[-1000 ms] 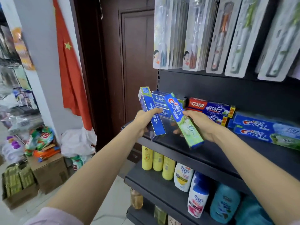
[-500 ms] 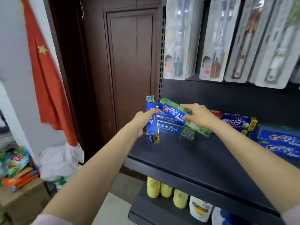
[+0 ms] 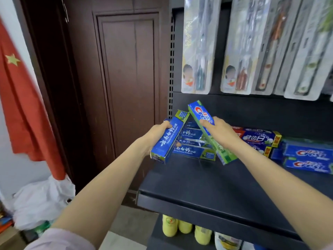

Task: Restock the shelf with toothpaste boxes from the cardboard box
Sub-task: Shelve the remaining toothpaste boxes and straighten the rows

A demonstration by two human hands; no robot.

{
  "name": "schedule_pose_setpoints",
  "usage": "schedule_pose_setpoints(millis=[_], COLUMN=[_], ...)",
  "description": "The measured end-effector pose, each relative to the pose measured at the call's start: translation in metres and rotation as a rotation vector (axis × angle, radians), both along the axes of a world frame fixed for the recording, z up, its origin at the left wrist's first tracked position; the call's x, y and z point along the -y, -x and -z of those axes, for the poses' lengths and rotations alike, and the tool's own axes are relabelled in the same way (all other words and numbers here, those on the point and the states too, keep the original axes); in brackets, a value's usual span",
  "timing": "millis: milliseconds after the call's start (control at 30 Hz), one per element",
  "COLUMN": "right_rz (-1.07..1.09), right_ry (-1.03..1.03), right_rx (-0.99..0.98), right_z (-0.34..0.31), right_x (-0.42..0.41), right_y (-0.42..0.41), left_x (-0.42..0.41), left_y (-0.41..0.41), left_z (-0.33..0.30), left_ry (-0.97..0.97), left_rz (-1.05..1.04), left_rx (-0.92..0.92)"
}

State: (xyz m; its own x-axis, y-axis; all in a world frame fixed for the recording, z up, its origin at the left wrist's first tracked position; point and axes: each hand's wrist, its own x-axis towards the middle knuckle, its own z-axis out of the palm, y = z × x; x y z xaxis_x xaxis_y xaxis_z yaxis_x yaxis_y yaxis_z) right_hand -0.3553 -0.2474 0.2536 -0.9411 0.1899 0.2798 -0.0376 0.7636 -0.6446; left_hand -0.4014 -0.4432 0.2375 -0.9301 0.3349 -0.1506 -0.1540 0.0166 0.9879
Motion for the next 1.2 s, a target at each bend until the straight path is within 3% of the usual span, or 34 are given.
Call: schedule_pose_setpoints(millis=[67,233,400,467,567,667,800,900,1000,1100,1200], right_rz=[-0.006,0.03,0.055,0.064,0.035,0.02,0.031,0.073,0.096,0.155,0.196], right_ry=[0.072,0.007,-0.002,-0.014,-0.068,-0.123,-0.175,-0.263,-0.409,-0.602,-0.643], right_rx=[-0.021,-0.058,-0.007,0.001,0.009,0.014,0.007,0.021,0.098,0.173,0.171], right_z=[-0.001,-0.007,-0.005,-0.004,0.001,0.006,0.005,0.007,0.008,0.008,0.014], right_x=[0.0,-0.002,-0.008,-0.011,-0.017,-0.026,-0.05,-0.083,-0.12,-0.158,-0.203], right_y=[0.0,-0.002,-0.007,-0.009,-0.013,-0.018,-0.031,-0.051,-0.076,-0.105,-0.126], left_x=[-0.002,-0.016,-0.046,-0.052,-0.054,-0.059,-0.082,-0.116,-0.156,-0.201,-0.248], left_y=[0.001,0.019,0.033,0.034,0.035,0.025,0.001,-0.024,-0.046,-0.064,-0.084], left_z=[-0.005,-0.026,-0.02,-0.005,0.01,0.008,0.002,0.0,-0.001,0.005,0.012], left_ry=[0.133,0.869,1.222,1.314,1.276,1.304,1.063,0.817,0.679,0.744,0.744], left_rz=[0.054,0.187,0.15,0.152,0.197,0.154,-0.098,-0.152,-0.01,0.177,0.205], left_rx=[-0.126,-0.757,-1.104,-1.126,-0.998,-1.039,-1.105,-1.056,-1.073,-1.083,-1.046])
